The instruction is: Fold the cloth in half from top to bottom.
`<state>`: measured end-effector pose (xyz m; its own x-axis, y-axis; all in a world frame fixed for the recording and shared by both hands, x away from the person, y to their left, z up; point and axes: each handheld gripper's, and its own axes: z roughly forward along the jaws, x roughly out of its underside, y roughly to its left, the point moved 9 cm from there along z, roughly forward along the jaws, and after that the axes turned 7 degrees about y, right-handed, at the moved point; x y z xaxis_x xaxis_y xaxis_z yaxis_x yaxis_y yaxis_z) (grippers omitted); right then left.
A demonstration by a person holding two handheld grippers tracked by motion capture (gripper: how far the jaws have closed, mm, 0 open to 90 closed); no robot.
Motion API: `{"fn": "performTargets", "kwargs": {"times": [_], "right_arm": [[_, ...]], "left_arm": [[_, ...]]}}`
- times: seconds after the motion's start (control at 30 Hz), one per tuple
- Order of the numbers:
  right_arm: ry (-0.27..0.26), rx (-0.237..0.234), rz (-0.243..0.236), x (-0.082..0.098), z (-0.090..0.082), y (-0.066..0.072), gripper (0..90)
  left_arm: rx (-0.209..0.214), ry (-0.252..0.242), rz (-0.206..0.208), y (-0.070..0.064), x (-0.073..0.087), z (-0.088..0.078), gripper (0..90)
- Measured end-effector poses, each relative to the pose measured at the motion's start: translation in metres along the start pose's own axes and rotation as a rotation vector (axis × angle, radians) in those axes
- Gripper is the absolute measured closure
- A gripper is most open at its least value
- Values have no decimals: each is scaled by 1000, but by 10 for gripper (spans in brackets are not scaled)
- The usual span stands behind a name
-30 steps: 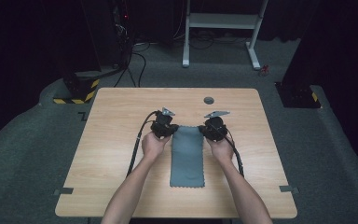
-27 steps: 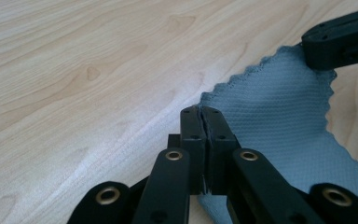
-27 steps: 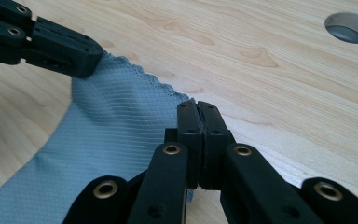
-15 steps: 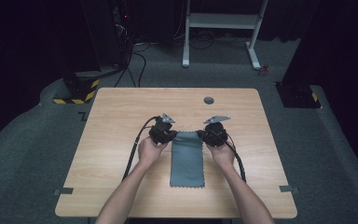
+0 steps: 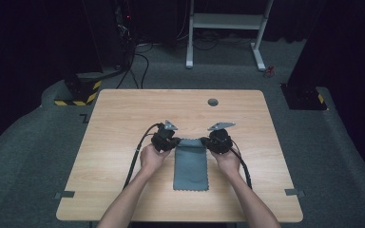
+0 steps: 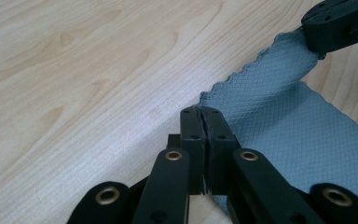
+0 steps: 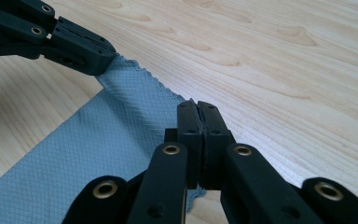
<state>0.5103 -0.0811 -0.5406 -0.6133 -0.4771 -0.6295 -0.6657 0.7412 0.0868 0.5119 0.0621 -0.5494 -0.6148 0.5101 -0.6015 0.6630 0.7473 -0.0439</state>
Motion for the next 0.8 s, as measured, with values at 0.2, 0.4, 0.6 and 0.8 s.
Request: {"fn": "performTargets", "kwargs": {"times": [0.2, 0.4, 0.6, 0.8], "right_arm": [[4, -5, -12, 7, 0, 1, 892], [7, -14, -20, 15, -3, 2, 891], [13, -13, -53, 22, -5, 9, 892], [9, -31, -45, 30, -6, 14, 891]], "left_arm": [[19, 6, 13, -7, 4, -1, 879], [38, -7, 10, -16, 10, -5, 879], [37, -4, 15, -21, 16, -6, 879], [44, -19, 13, -24, 21, -8, 879]]}}
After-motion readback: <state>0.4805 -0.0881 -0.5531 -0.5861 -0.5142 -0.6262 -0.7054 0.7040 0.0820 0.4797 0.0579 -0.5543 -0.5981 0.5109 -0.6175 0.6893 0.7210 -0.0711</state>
